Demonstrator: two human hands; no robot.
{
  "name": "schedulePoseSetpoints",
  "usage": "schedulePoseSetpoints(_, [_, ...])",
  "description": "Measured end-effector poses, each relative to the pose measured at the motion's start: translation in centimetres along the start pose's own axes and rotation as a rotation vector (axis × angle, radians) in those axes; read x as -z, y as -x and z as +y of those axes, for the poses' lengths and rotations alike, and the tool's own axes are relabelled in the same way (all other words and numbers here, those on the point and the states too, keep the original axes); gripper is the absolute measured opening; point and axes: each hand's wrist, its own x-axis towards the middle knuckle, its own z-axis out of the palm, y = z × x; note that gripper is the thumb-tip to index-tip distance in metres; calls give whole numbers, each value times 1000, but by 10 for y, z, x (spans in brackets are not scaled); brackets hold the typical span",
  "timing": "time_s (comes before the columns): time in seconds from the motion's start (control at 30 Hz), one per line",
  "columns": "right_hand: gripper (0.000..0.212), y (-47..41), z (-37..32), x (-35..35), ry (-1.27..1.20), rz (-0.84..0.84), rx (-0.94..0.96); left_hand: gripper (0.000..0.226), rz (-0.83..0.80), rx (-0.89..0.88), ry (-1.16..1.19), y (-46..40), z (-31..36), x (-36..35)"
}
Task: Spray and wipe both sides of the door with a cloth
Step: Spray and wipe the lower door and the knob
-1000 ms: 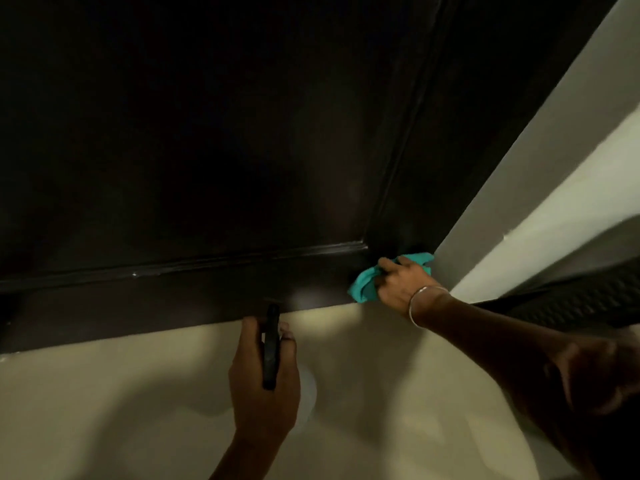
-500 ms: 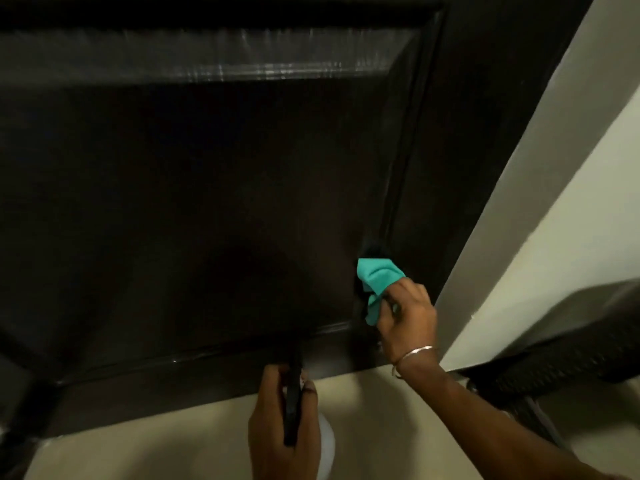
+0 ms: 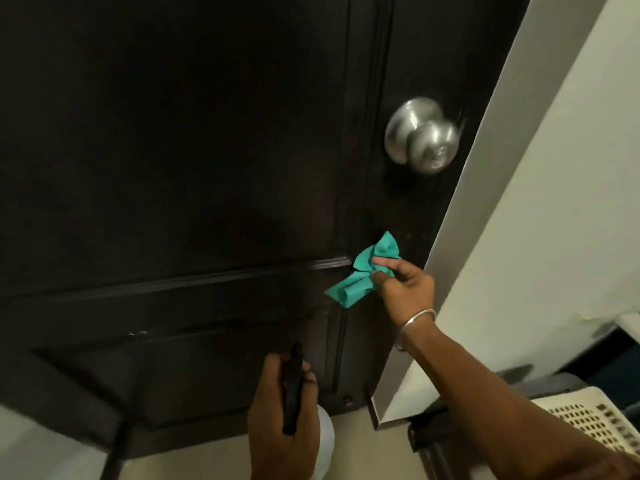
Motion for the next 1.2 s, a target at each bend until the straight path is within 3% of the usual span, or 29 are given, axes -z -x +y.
schedulePoseSetpoints(0.07, [20,0,-47,-4,-164,3,-111,39,-13,1,-22,-5,52,11])
schedulePoseSetpoints(0.17, [21,-9,-117,-10,-501,72,-274,22,-85,4,-51,-11,120,22])
schedulePoseSetpoints(0.27, [6,-20,-181,-1,-700,83,-367,14,-46,-33,-104,-22,177,26])
schedulePoseSetpoints(0.33, [11,-20,-207,13,-614,13,-363,12,-15,-66,-110,-31,213,25])
schedulePoseSetpoints(0.47, [40,-25,-223,27,-66,-142,-338,11,-25,-70,-88,-54,263,15])
schedulePoseSetpoints(0.53, [44,-31,-231,28,160,-181,-317,11,-32,-71,-61,-64,282,10])
schedulePoseSetpoints(0.63, [42,-31,-242,28,235,-244,-368,9,-45,-76,-36,-71,304,4])
schedulePoseSetpoints(0.73, [38,-26,-247,24,369,-230,-325,7,-66,-79,-25,-71,315,0])
schedulePoseSetpoints(0.93, [46,-12,-252,15,708,-137,-41,7,-33,-97,-19,-59,314,1])
schedulePoseSetpoints(1.07, [51,9,-258,26,742,-116,23,2,-18,-107,-38,-52,313,0])
schedulePoseSetpoints(1.13, [45,28,-254,39,613,-45,63,3,-10,-119,-31,-47,313,0])
schedulePoseSetpoints(1.2, [32,43,-247,55,506,26,325,5,-2,-123,-5,-40,313,1])
